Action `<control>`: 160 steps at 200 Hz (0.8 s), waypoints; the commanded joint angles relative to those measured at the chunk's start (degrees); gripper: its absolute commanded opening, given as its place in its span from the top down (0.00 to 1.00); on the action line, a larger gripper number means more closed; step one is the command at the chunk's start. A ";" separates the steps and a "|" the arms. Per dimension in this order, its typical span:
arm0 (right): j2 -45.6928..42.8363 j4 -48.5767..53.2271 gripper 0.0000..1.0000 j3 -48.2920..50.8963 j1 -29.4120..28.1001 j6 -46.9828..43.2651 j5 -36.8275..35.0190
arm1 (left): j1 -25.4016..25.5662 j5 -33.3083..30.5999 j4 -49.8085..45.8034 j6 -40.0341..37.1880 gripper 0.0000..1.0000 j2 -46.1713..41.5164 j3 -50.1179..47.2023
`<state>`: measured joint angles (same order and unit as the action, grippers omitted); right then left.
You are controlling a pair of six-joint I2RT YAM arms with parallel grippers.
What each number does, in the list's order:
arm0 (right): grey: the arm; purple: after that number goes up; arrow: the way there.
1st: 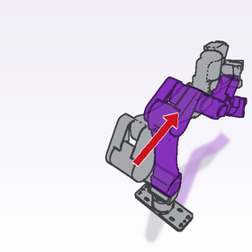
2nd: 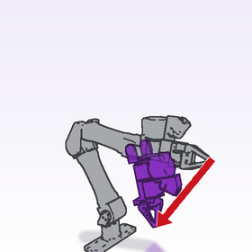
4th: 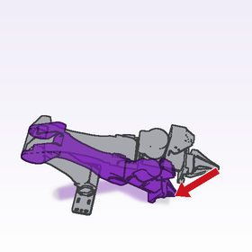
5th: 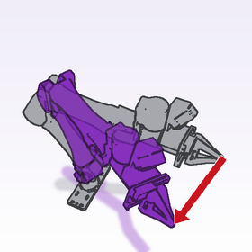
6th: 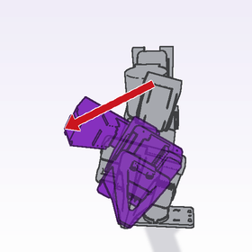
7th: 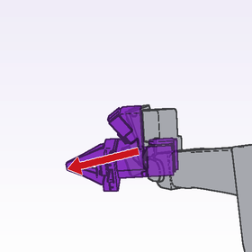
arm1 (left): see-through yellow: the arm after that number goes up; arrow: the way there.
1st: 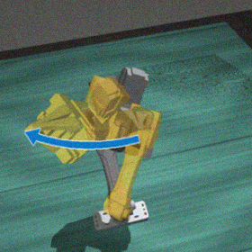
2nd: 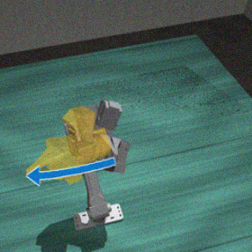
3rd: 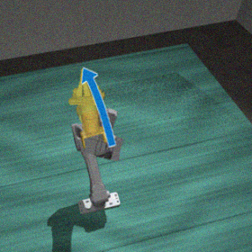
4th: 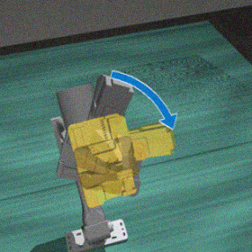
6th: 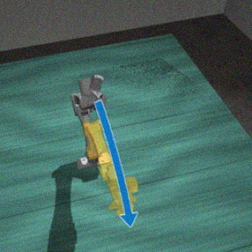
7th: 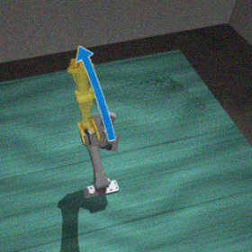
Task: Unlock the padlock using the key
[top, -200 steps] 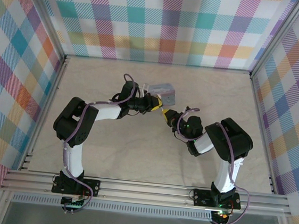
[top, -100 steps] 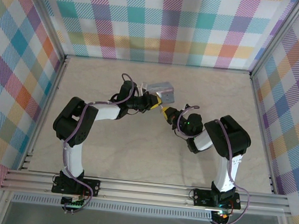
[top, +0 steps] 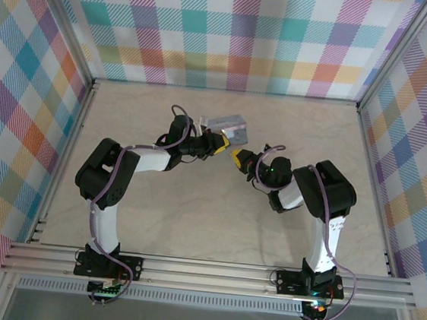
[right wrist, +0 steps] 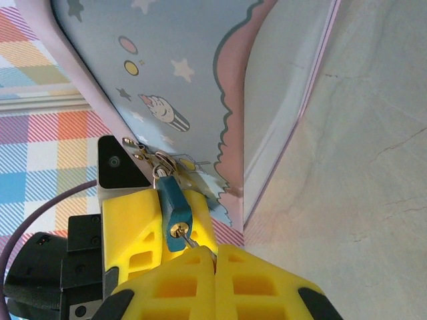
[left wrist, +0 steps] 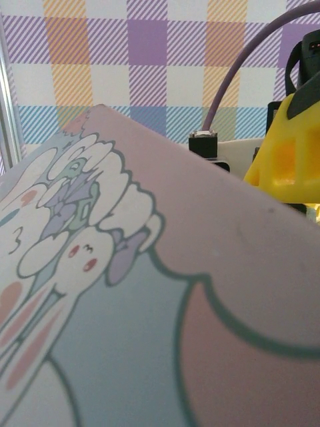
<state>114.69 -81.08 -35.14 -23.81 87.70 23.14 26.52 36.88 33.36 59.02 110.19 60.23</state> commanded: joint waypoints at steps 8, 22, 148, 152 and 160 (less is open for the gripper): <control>0.68 0.46 1.00 -1.87 1.40 0.55 0.51 | 2.39 9.83 5.12 1.00 1.00 -2.34 -0.24; 1.06 0.48 1.00 -2.85 1.25 0.80 2.23 | 2.39 9.83 5.21 1.09 1.00 -2.33 -0.29; -1.40 3.69 1.00 -4.10 0.23 -16.03 1.22 | 2.40 9.63 6.81 3.03 1.00 -1.84 0.06; -1.49 3.73 1.00 -4.15 0.17 -16.42 1.29 | 2.44 9.65 6.77 3.03 1.00 -1.82 0.08; -1.71 2.89 1.00 -3.82 -0.20 -17.56 0.85 | 2.47 9.62 6.85 3.11 1.00 -1.75 0.08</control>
<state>114.54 -79.18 -37.54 -22.48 76.16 26.85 26.44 36.93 35.09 60.82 110.19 60.12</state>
